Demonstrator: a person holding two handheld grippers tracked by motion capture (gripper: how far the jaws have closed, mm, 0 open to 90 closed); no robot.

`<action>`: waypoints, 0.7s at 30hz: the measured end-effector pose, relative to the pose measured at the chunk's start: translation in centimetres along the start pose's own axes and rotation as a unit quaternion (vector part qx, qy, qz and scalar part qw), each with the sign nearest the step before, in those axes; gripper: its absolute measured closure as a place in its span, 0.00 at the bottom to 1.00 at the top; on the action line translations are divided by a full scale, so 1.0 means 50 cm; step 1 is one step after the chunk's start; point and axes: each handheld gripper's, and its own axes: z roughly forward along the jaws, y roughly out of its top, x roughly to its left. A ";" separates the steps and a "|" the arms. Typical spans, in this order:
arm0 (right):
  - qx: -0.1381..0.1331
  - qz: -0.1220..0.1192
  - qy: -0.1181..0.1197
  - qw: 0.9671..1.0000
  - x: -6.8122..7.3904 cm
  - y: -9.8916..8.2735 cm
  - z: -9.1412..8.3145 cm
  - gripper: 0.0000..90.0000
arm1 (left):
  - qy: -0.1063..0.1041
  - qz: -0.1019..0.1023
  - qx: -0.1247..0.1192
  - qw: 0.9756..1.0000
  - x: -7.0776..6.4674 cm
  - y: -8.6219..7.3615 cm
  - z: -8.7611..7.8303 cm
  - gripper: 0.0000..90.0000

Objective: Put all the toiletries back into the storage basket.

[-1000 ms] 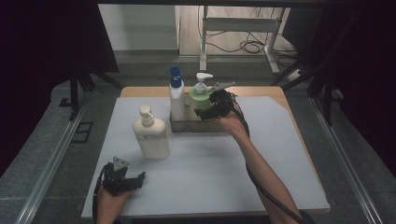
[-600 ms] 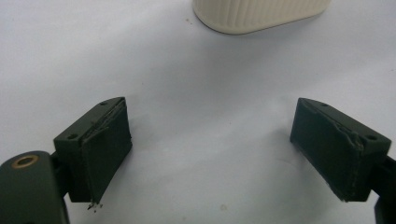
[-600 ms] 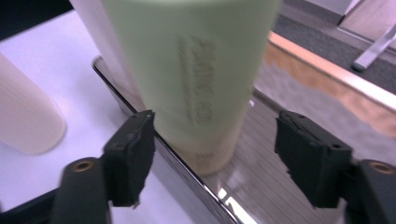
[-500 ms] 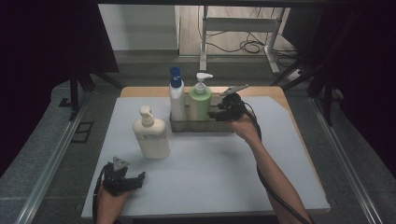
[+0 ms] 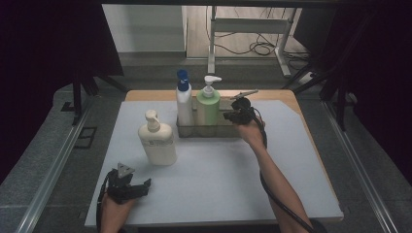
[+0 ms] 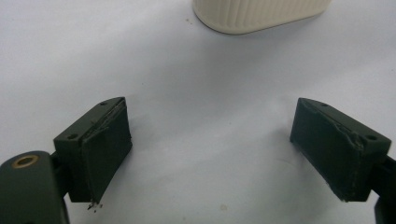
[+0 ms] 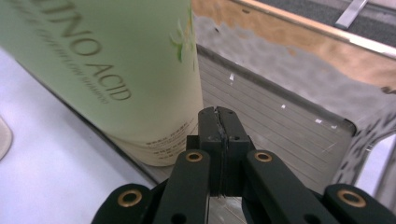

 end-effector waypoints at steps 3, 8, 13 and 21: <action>0.006 0.004 0.000 1.000 0.002 0.002 0.015 1.00 | 0.000 0.000 0.000 1.000 0.000 0.000 0.000 0.13; 0.017 0.011 -0.004 1.000 0.004 0.004 0.038 1.00 | 0.000 0.000 0.001 1.000 0.000 0.000 0.000 0.13; 0.025 0.018 -0.005 1.000 0.003 0.008 0.054 1.00 | 0.000 0.000 0.000 1.000 0.000 0.000 0.000 0.13; 0.041 0.019 -0.001 0.999 0.006 0.008 0.068 1.00 | 0.000 0.000 0.000 1.000 0.000 0.000 0.000 0.13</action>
